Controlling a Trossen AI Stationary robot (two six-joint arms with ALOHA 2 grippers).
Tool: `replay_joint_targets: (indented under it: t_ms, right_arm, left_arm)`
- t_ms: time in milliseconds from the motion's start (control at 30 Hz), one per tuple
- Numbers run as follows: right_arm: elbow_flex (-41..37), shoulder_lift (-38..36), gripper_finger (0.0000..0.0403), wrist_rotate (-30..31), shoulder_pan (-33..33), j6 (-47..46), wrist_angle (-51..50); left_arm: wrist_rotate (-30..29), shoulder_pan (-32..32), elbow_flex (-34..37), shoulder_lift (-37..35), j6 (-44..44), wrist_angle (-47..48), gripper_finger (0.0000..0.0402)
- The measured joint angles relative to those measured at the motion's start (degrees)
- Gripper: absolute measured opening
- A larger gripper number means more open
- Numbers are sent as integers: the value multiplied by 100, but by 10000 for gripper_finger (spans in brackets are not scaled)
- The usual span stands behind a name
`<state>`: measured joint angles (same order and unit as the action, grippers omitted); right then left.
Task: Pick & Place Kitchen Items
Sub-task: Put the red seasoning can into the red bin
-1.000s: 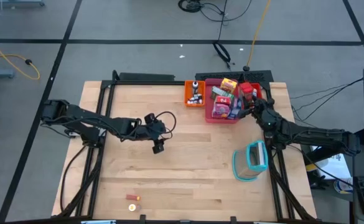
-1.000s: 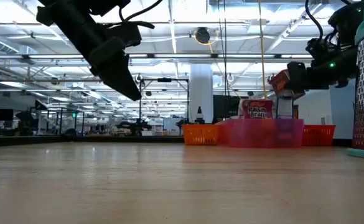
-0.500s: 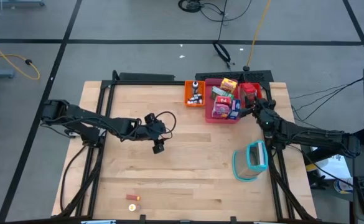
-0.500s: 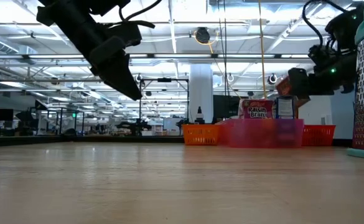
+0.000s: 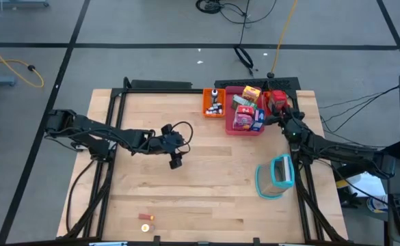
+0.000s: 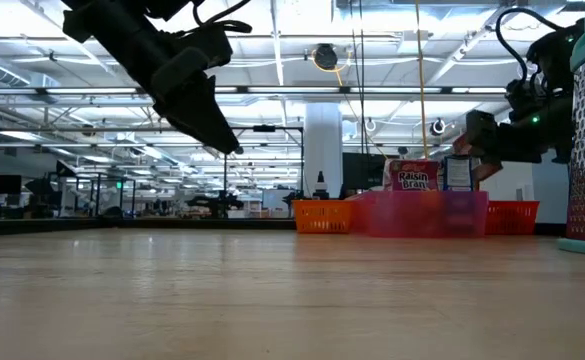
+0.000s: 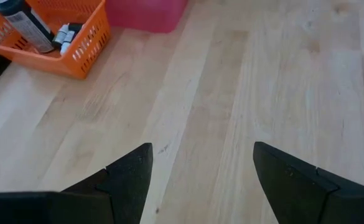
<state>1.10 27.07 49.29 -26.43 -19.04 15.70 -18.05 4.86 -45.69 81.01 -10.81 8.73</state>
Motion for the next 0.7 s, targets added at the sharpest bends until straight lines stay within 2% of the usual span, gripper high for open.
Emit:
replay_joint_targets:
  t_ms: [133,267,433,600,700]
  right_arm:
    - [-4,2,172,-112,-216,50,195]
    - [-11,87,172,-882,-479,-131,155]
    - [-15,554,172,-880,-671,-484,-373]
    - [-21,980,172,-925,-866,-406,196]
    - [-22,1220,172,-1213,-977,-385,562]
  left_arm:
    - [0,0,0,0,15,-4,273]
    - [2,0,0,0,15,-4,273]
    - [1,0,0,0,15,-4,274]
    - [0,0,0,0,15,-4,273]
    - [2,4,0,0,15,-2,273]
